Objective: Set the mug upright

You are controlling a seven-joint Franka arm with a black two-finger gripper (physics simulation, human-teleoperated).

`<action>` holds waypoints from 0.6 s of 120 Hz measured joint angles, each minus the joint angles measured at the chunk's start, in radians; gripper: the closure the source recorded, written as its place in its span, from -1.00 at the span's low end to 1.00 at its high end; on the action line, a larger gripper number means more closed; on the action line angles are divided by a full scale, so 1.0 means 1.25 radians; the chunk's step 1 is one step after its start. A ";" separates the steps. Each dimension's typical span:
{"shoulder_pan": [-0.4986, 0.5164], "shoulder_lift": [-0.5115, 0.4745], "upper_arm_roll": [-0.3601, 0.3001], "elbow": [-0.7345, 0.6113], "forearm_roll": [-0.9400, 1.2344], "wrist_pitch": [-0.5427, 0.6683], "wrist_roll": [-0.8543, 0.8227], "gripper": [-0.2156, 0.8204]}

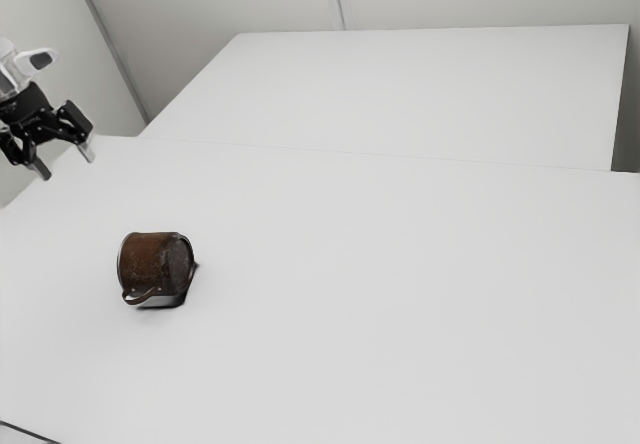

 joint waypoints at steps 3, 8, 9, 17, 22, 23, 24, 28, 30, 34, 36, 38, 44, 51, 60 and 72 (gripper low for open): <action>0.012 0.014 0.000 -0.006 -0.018 -0.002 0.009 -0.58; 0.031 0.037 0.000 -0.016 -0.049 -0.005 0.025 -0.58; 0.034 0.042 0.000 -0.018 -0.054 -0.005 0.029 -0.58; 0.059 0.078 0.002 -0.025 -0.092 -0.007 0.055 -0.58; 0.065 0.093 0.008 -0.028 -0.110 -0.009 0.072 -0.58; 0.067 0.096 0.008 -0.029 -0.112 -0.009 0.075 -0.58; 0.067 0.099 0.009 -0.030 -0.115 -0.009 0.078 -0.58; 0.070 0.112 0.011 -0.032 -0.125 -0.010 0.091 -0.58; 0.068 0.119 0.014 -0.033 -0.130 -0.010 0.098 -0.58; 0.063 0.138 0.024 -0.035 -0.143 -0.010 0.112 -0.58; 0.063 0.148 0.028 -0.035 -0.150 -0.011 0.120 -0.58; 0.063 0.156 0.032 -0.036 -0.157 -0.011 0.127 -0.58; 0.065 0.181 0.042 -0.038 -0.176 -0.011 0.149 -0.58; 0.065 0.208 0.053 -0.039 -0.200 -0.012 0.175 -0.58; 0.066 0.228 0.061 -0.038 -0.222 -0.011 0.207 -0.58; 0.071 0.256 0.063 -0.037 -0.259 -0.008 0.246 -0.58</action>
